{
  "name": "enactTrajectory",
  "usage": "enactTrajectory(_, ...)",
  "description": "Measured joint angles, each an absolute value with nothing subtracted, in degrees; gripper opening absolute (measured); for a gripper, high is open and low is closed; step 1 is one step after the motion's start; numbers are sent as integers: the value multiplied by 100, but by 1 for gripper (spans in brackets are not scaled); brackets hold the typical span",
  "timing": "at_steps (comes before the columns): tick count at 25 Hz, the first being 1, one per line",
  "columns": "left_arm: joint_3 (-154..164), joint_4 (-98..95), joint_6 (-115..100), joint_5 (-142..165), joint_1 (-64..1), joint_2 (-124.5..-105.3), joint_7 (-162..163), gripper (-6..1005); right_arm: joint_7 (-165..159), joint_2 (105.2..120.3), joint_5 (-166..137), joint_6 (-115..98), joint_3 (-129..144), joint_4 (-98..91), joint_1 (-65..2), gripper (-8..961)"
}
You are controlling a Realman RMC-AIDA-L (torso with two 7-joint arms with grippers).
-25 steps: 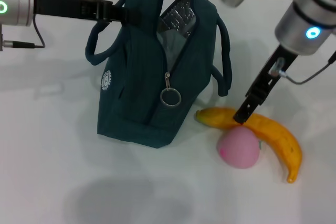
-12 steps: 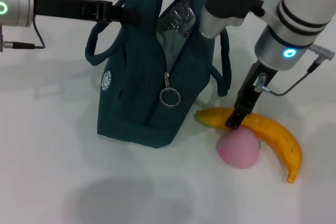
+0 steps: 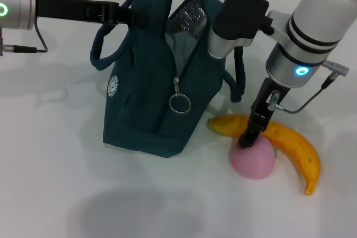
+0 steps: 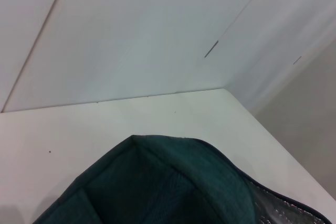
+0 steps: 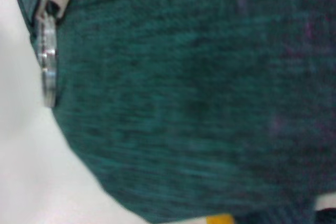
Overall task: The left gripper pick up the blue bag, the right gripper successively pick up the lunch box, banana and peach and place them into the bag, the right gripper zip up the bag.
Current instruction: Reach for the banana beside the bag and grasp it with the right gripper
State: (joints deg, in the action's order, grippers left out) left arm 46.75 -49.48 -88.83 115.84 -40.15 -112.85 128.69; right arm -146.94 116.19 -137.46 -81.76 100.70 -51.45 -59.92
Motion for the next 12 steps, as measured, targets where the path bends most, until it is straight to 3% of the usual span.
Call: enactTrajectory(12,4675,-4949,-8883,11584,-4010,-11286,12859,48,-14701,11617,-13883,-7986,10024,-5011,-5972,884)
